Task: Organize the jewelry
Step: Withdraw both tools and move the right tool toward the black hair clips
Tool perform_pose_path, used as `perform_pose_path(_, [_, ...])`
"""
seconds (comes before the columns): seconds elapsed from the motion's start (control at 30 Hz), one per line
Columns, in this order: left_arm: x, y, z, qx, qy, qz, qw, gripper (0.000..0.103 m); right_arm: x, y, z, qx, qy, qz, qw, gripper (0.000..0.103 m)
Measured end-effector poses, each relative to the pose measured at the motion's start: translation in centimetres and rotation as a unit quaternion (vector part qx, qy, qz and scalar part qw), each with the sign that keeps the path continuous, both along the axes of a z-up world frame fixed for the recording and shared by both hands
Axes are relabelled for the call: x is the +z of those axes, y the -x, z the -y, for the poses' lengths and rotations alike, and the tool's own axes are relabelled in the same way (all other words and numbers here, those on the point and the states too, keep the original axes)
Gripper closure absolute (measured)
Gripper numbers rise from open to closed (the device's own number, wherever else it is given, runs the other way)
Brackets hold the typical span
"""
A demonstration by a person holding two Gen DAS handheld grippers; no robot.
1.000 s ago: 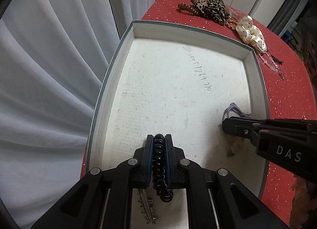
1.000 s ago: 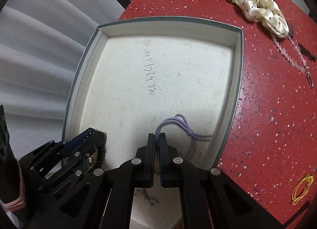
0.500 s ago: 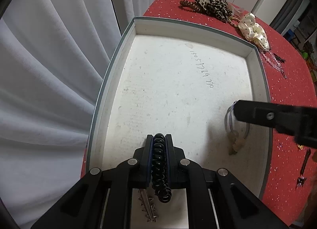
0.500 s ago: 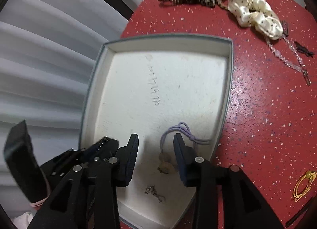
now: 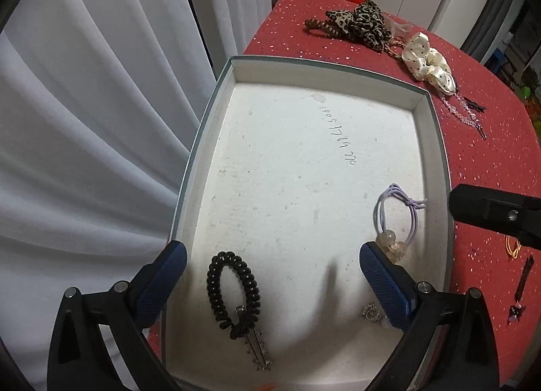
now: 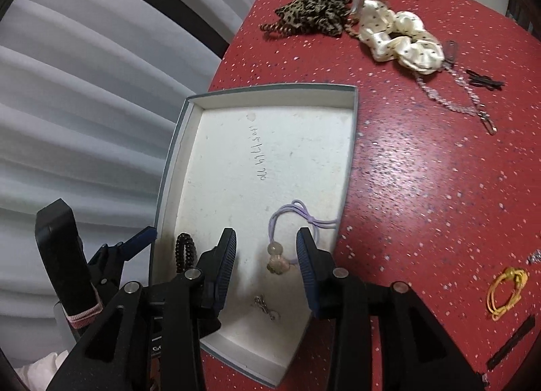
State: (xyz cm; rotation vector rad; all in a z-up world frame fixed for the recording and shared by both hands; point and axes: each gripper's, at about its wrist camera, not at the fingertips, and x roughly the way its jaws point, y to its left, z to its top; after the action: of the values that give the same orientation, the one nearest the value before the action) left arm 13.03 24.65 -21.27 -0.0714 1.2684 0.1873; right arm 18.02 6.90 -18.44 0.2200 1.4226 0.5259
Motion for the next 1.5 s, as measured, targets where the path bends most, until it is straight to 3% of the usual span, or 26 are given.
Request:
perform_pose_path(0.27, [1.5,1.5,0.6,0.004,-0.011,0.0,0.9999,0.0,0.9,1.2,2.4,-0.026,0.007,0.005,1.0,0.027])
perform_pose_path(0.57, [3.4,2.6,4.5,-0.032,0.001,-0.002,0.9995,0.0,1.4,3.9,8.4,-0.085,0.044,-0.004,0.995,0.02])
perform_pose_path(0.63, [4.0,2.9,6.1,-0.041,0.008,0.001,0.9991,0.0,1.4,4.7,10.2,-0.099,0.054,-0.007,0.994,0.012])
perform_pose_path(1.1, [5.3,3.1,16.9,-0.132,0.035,-0.002,0.9907,0.0,0.5,12.0,23.5,-0.207,0.112,-0.051,0.971,0.012])
perform_pose_path(1.5, [3.1,2.6,23.1,-0.181,0.044,-0.029,0.982,0.0,-0.7,15.3,26.8,-0.186,0.126,-0.051,0.973,0.012])
